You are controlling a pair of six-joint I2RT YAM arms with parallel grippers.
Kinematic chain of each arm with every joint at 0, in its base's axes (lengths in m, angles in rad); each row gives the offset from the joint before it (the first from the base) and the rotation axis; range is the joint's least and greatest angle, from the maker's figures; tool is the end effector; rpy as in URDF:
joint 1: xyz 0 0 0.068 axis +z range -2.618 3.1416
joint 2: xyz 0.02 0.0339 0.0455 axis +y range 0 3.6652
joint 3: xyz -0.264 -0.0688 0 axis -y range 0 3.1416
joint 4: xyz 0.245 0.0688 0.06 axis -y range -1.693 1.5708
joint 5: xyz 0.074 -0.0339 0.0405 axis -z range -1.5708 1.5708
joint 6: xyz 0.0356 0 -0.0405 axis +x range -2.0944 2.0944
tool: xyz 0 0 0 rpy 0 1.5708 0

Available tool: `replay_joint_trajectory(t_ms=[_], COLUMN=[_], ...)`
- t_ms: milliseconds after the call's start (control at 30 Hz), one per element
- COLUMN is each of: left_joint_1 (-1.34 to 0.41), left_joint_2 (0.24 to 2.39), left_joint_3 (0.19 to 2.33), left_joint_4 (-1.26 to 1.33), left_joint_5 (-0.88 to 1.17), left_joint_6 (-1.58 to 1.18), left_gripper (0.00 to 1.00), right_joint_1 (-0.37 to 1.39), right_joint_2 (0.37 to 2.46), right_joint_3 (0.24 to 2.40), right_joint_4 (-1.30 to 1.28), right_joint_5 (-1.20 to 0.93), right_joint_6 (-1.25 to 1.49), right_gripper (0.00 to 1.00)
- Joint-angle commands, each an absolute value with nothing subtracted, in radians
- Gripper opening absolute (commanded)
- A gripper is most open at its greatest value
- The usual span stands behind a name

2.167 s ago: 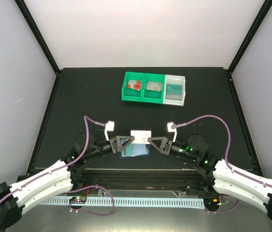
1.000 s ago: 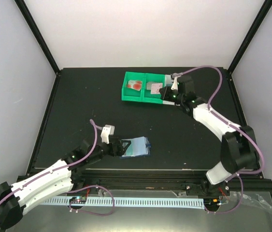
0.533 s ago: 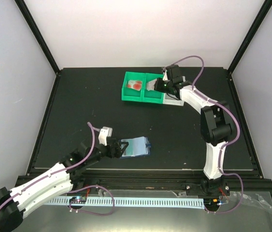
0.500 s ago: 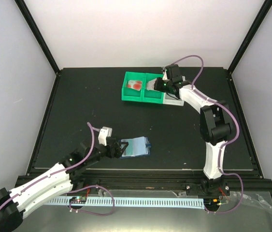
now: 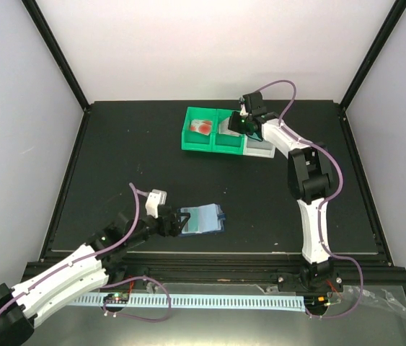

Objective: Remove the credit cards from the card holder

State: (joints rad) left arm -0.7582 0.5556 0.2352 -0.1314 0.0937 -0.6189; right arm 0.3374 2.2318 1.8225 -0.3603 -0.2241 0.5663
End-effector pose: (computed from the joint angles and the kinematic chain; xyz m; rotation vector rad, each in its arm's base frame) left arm 0.1034 -0.1025 0.1848 0.2134 2.1479 -0.9367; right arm 0.4775 0.1759 0.2038 0.1621 2.4219 0.6938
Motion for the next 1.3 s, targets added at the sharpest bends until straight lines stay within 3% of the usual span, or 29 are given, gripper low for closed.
replay_joint_trajectory(t_ms=[0,800,1267], left_joint_1=[-0.752,-0.752,-0.733], left_joint_2=[0.573,0.628,0.673], left_joint_3=[0.307,0.32,0.325], left_joint_4=[-0.167,-0.193,-0.251], left_joint_5=[0.105,0.119,0.044], left_joint_6=[-0.617,-0.641,-0.659], left_gripper=[0.99,0.99,0.98], right_joint_1=[0.319,0.281,0.302], right_joint_2=[2.274,2.284,2.051], right_joint_3=[1.881,1.954,1.656], right_joint_4=[-0.373,-0.408,-0.35], right_joint_5=[-0.255,-0.27,-0.291], right_joint_6=[0.592,0.558,0.53], right_gripper=[0.06,0.08,0.13])
